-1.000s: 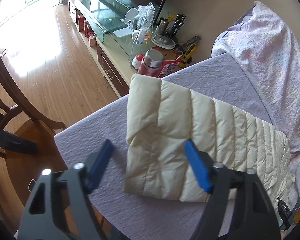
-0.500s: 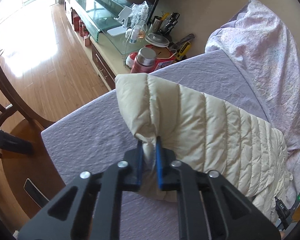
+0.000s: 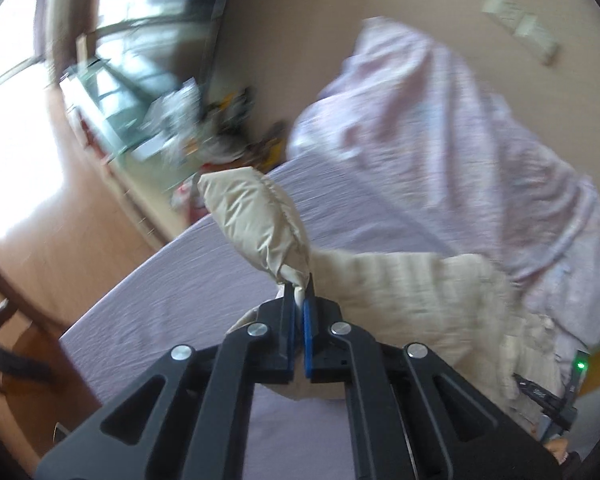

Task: Fold large clothes
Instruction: 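Grasp the other sleeve cuff with the left gripper and lift it, then lay the held sleeve over the coat body and open the left gripper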

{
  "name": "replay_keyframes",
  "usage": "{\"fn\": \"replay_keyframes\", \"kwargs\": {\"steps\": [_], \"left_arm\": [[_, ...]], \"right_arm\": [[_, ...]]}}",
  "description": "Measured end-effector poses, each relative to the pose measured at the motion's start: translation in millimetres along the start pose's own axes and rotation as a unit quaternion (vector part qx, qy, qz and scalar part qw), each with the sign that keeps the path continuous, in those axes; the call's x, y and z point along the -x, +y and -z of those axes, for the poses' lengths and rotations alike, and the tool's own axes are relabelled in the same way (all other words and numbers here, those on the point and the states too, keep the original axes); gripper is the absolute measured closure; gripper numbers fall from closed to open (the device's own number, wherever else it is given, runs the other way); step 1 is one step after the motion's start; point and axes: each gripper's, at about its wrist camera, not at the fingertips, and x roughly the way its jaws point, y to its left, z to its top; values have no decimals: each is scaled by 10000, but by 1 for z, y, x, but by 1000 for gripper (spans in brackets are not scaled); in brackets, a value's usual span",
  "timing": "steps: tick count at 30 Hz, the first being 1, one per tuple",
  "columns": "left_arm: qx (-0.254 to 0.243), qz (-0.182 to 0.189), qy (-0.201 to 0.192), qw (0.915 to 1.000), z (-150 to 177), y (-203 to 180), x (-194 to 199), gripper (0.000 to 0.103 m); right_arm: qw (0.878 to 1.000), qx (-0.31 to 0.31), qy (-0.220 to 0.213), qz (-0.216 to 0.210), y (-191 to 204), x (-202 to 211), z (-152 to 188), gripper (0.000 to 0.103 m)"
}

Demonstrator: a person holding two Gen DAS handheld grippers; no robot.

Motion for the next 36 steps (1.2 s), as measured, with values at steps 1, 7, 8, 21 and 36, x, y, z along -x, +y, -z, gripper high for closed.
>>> {"fn": "replay_keyframes", "kwargs": {"steps": [1, 7, 8, 21, 36], "left_arm": [[-118, 150, -49, 9998, -2, -16, 5, 100], [-742, 976, -73, 9924, 1, -107, 21, 100], [-850, 1114, -53, 9901, 3, -123, 22, 100], [-2017, 2282, 641, 9503, 75, -295, 6, 100], [-2776, 2489, 1664, 9128, 167, -395, -49, 96]], "right_arm": [[10000, -8, -44, -34, -2, 4, 1, 39], [9992, -35, -378, -137, -20, 38, 12, 30], [9991, -43, -411, -121, -23, 42, 16, 30], [9955, -780, -525, 108, -104, 69, 57, 29], [9897, -1279, -601, 224, -154, 82, 81, 29]]}}
